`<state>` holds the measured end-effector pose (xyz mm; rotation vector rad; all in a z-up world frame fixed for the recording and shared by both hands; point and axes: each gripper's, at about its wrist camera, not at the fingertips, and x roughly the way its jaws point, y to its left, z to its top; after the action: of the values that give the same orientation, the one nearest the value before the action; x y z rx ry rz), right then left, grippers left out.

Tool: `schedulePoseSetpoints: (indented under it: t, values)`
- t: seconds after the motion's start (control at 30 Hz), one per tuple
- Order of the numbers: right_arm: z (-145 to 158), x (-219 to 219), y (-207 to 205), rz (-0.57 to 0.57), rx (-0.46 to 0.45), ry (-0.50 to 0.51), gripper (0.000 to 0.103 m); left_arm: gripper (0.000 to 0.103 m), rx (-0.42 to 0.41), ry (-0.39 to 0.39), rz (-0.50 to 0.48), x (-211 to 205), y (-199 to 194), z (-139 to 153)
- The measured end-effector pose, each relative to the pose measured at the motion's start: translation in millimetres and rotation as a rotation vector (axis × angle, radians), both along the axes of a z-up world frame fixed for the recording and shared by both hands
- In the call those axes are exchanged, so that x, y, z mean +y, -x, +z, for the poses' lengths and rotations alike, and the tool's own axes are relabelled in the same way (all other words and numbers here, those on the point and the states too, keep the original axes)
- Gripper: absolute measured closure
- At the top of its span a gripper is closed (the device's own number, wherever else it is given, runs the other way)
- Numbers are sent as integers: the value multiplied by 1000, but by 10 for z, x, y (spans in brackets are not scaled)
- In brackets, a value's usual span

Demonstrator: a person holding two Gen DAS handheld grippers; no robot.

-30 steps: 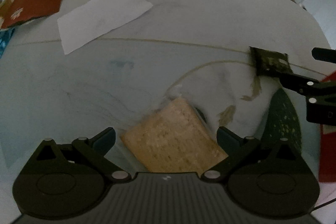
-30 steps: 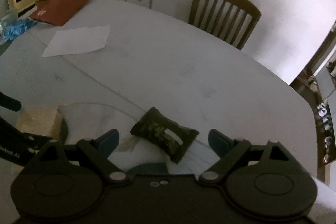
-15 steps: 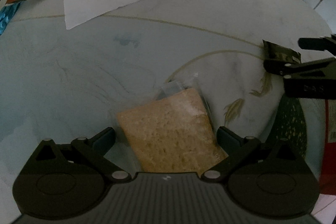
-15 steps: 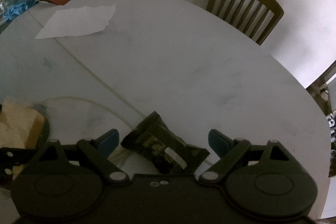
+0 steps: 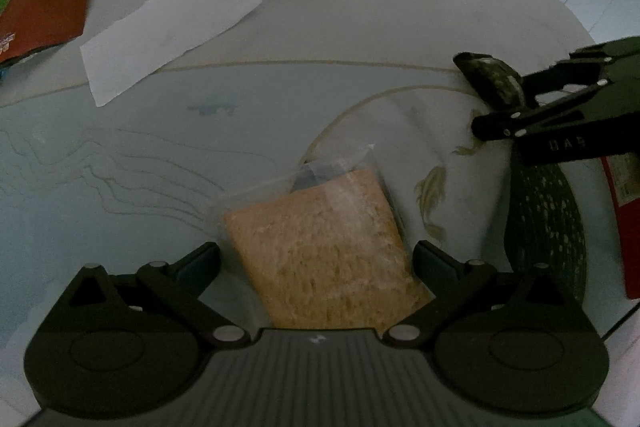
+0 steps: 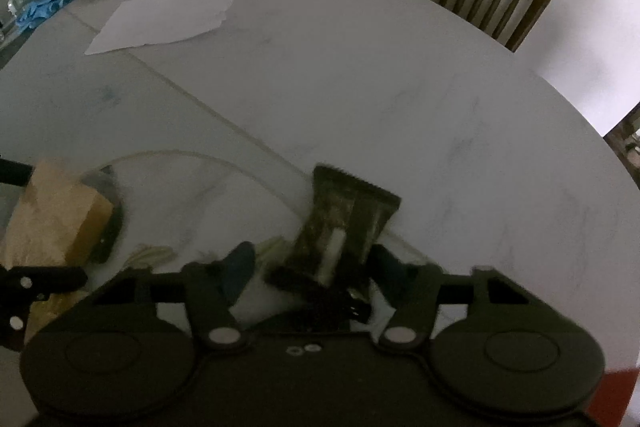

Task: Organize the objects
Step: 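Grasp the bagged bread loaf with the left gripper while the right grasps the dark snack packet, then carry the bread loaf and snack packet in both grippers over the red shoebox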

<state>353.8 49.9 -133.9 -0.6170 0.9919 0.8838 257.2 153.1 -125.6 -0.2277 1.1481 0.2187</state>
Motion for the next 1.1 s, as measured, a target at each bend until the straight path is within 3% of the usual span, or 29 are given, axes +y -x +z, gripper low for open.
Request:
schedulePoseSetpoints:
  t: [0.13, 0.37, 0.83, 1.1]
  values:
    - [15, -20, 83, -32, -15, -4, 55, 9, -14, 3, -4, -4, 28, 22]
    - [48, -138, 265, -97, -39, -7, 58, 19, -46, 42, 5, 30, 126, 78]
    - [476, -758, 1026, -218, 4, -92, 58, 23, -70, 122, 0, 7, 379, 144]
    - [757, -1164, 1341, -314, -12, -145, 58, 23, -105, 158, -61, -202, 540, 336]
